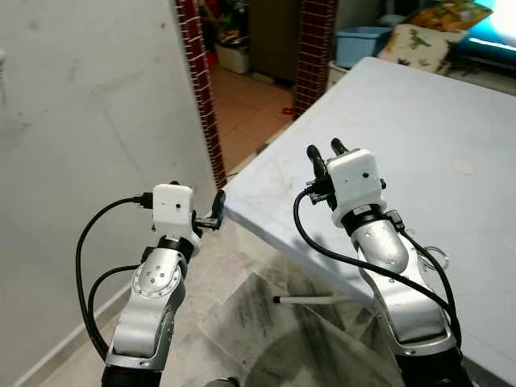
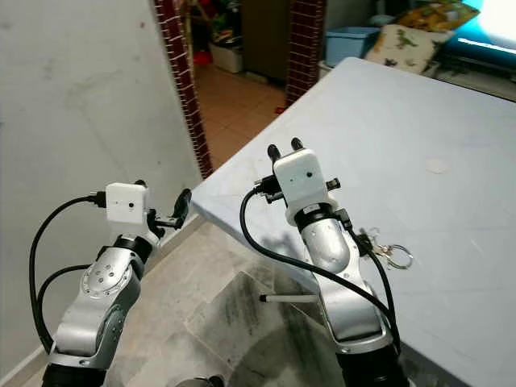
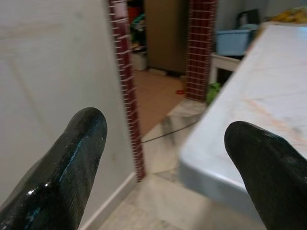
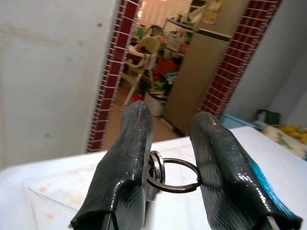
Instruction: Hang keys on a hook
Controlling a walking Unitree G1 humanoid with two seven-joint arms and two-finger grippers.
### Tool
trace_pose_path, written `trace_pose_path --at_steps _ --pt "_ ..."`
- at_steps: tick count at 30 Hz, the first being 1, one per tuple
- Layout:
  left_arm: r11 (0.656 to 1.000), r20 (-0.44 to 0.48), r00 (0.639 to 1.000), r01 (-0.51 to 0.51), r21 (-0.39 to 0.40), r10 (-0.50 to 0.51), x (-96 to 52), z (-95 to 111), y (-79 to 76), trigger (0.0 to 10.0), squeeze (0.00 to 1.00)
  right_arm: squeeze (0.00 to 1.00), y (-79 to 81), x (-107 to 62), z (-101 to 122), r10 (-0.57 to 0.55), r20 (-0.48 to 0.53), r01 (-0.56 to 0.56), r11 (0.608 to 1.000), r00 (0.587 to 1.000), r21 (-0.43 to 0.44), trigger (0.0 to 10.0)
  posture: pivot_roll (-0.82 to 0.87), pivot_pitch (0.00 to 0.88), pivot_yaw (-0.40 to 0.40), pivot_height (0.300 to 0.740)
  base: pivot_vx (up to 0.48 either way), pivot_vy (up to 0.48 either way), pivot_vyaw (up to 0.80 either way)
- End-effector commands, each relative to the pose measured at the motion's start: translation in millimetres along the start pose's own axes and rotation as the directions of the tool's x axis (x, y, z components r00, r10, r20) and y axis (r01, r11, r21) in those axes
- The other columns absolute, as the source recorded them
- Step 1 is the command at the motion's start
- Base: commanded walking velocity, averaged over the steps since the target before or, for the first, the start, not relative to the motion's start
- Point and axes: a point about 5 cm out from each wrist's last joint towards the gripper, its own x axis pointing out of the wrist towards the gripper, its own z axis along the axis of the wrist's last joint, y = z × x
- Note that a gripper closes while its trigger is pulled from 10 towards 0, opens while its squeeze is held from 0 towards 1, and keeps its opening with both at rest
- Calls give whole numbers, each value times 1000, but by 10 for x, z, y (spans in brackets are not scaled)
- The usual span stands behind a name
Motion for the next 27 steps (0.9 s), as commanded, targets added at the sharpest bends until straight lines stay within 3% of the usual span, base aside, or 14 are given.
trace_pose_path --at_steps 1,27 --pt "1000 -3 1000 -12 13 12 -1 -7 30 10000 0 0 3 28 33 5 20 -5 1000 1000 3 10000 -18 72 69 740 0 0 800" --pt "999 -55 998 8 38 -6 -70 -133 47 10000 0 0 134 21 18 74 32 -75 996 997 44 10000 5 63 55 740 0 0 800"
